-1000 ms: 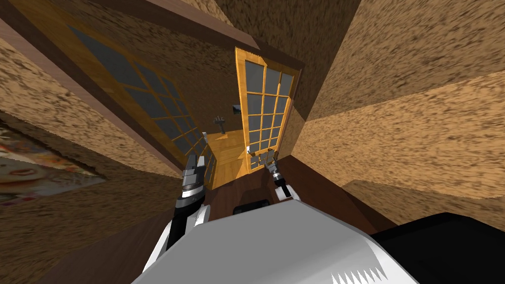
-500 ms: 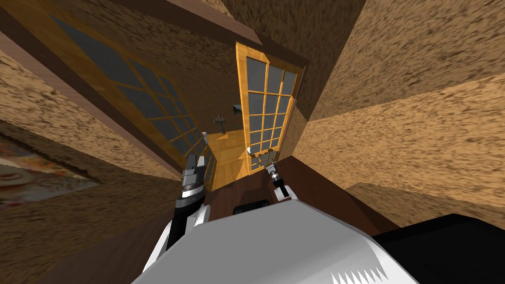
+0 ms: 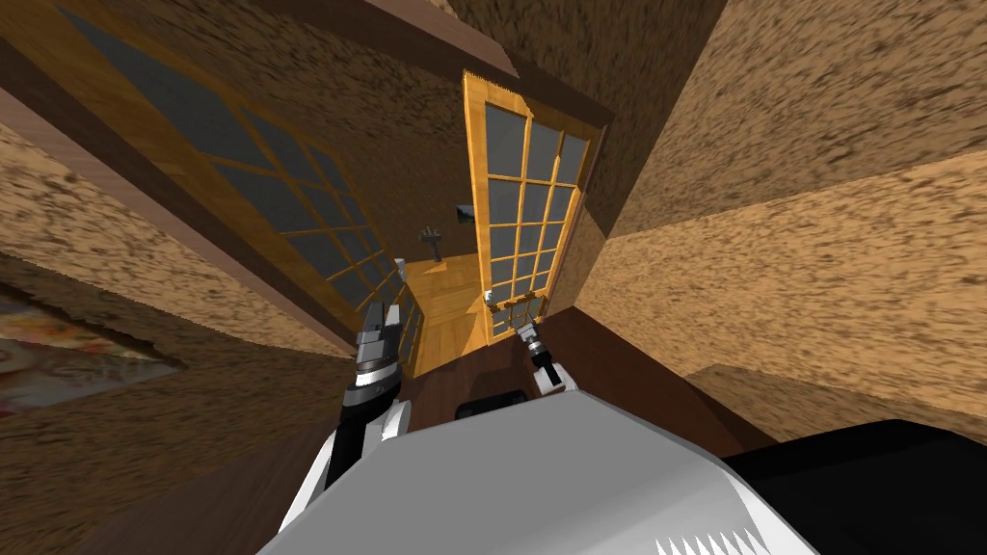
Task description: Push the door open
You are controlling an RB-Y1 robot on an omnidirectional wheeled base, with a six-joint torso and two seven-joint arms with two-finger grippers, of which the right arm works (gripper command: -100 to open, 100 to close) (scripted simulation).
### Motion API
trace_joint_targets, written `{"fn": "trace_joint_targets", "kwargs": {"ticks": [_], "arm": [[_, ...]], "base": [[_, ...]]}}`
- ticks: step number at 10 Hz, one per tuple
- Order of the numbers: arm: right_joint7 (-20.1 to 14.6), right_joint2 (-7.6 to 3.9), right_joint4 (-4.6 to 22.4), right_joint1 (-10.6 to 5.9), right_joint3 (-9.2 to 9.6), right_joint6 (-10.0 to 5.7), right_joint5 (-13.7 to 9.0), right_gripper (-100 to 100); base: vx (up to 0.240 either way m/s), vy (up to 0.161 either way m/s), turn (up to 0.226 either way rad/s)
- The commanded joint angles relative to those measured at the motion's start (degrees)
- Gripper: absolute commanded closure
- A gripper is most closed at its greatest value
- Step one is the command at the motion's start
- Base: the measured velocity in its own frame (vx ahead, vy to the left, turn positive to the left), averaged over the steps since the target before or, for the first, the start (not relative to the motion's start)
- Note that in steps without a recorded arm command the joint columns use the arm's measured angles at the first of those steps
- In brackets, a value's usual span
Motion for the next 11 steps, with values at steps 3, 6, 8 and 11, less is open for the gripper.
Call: {"fn": "trace_joint_targets", "kwargs": {"ticks": [3,6,8,11], "arm": [[-6.13,0.87,5.40,-1.90,-0.01,-1.44,0.75,-100],[-11.04,1.56,9.54,-3.44,-0.04,-2.42,1.32,-100],[-13.85,2.08,11.91,-4.33,-0.05,-2.98,1.65,-100],[-17.89,2.86,15.43,-5.64,-0.07,-3.82,2.13,-100]], "base": [[0.111,0.012,0.014],[0.094,0.011,0.015],[0.097,0.008,0.014],[0.091,0.005,0.012]]}}
